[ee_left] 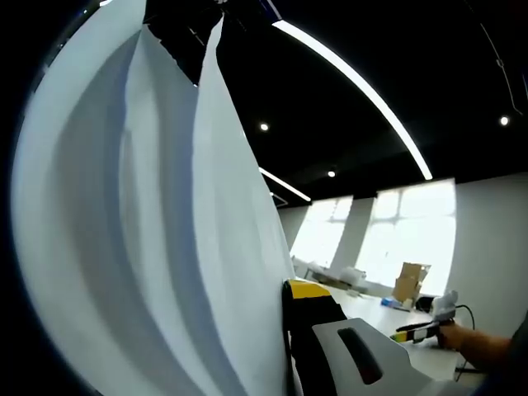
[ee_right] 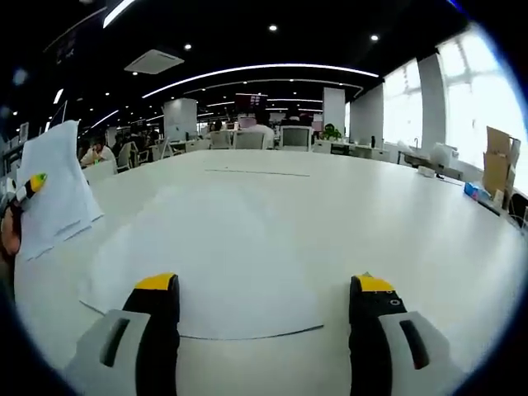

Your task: Organize the stack of printing papers by aligning and flattening the scattered papers on the table

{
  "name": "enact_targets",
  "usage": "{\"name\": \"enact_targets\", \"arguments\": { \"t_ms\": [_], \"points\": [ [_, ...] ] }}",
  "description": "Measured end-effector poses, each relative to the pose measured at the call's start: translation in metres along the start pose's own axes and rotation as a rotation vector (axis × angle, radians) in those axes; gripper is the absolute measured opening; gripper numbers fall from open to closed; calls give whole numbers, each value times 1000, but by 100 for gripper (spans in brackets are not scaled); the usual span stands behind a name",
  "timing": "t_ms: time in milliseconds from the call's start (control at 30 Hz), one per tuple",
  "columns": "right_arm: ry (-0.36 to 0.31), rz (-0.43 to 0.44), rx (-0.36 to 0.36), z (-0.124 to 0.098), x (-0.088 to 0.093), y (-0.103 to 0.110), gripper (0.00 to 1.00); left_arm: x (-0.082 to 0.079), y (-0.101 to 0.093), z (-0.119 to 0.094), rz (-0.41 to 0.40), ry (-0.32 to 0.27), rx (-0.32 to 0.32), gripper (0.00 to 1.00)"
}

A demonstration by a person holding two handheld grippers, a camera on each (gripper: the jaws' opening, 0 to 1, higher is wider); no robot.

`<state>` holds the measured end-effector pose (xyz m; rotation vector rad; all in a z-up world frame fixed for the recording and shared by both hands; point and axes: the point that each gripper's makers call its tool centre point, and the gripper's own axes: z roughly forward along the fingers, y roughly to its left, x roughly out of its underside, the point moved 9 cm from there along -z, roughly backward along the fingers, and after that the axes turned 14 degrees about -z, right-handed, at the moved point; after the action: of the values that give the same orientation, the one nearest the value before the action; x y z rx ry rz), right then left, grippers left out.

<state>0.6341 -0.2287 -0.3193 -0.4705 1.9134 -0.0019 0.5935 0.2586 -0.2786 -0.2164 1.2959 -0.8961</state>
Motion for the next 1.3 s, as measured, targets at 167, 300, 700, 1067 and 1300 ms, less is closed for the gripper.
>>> {"name": "enact_targets", "arguments": {
  "t_ms": [167,300,700,1067,1300],
  "points": [
    [2,1,-1,-2,1,3,78,0,0,0,0,1,0,7],
    [-1,0,-10,-1,2,4,73,0,-1,0,1,1,0,7],
    [-13,-7,-27,7,2,1,63,0,0,0,1,0,1,7],
    [-22,-20,-44,14,-1,-4,57,0,-1,0,0,0,0,7],
    [-20,-19,-41,18,-3,-9,57,0,-2,0,1,0,0,7]
  ]
}}
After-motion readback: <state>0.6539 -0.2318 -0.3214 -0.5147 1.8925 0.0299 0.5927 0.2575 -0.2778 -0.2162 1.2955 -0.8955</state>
